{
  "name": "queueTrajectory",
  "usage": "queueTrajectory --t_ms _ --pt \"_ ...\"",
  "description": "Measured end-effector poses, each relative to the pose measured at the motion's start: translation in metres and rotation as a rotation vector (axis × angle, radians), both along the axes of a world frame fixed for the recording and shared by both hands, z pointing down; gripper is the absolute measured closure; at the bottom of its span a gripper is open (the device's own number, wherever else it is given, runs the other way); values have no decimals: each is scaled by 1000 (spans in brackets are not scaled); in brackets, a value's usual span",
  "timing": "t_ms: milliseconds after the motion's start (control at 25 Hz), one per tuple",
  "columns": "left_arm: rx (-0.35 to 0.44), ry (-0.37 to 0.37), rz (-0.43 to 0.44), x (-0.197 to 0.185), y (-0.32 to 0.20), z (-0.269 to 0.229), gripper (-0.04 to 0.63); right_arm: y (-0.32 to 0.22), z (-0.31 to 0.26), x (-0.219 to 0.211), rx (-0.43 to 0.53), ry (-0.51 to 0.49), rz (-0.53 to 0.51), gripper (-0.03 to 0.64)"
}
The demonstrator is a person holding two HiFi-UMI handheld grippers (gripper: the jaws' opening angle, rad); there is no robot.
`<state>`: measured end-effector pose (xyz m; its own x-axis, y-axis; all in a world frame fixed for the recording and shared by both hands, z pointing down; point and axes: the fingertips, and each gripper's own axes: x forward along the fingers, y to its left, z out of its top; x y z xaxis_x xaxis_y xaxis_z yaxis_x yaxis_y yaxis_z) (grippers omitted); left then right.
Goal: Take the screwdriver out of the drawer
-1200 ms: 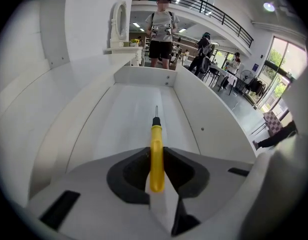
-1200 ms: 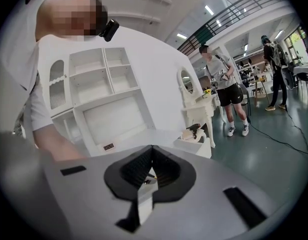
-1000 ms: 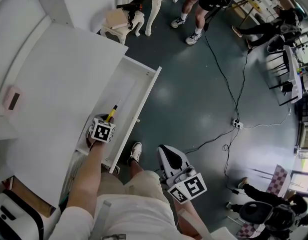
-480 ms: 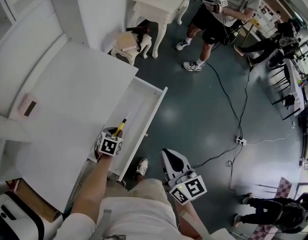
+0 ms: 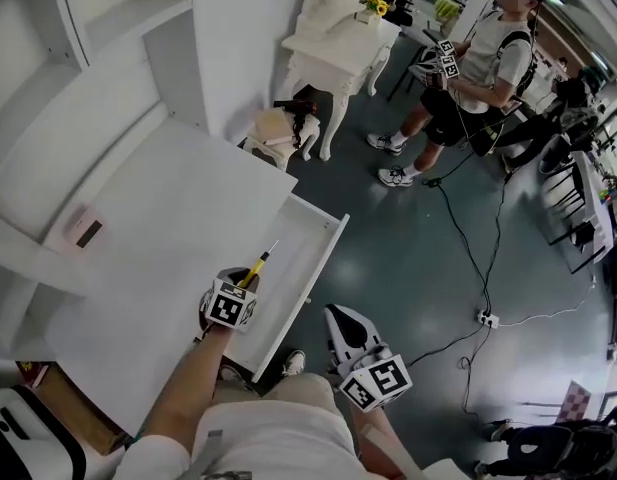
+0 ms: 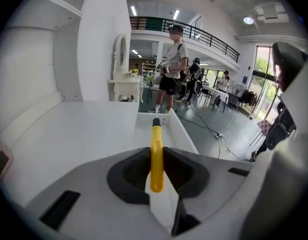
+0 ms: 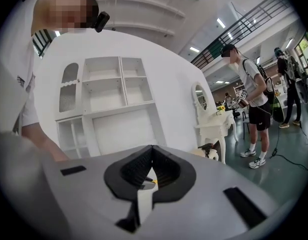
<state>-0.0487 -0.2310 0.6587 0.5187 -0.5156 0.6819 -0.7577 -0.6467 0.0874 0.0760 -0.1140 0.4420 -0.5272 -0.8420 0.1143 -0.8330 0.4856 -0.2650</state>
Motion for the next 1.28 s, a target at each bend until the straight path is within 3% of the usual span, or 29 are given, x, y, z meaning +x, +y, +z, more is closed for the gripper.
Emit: queueTrajectory --t_ms 320,600,1280 --pt "169 119 -68 -30 -23 -95 509 -22 -22 -4 52 21 -8 607" --pt "335 177 -105 -56 -31 -177 509 -42 -47 9 108 44 -16 607" --pt "830 306 -247 -147 12 -386 509 -73 -100 50 234 36 66 607"
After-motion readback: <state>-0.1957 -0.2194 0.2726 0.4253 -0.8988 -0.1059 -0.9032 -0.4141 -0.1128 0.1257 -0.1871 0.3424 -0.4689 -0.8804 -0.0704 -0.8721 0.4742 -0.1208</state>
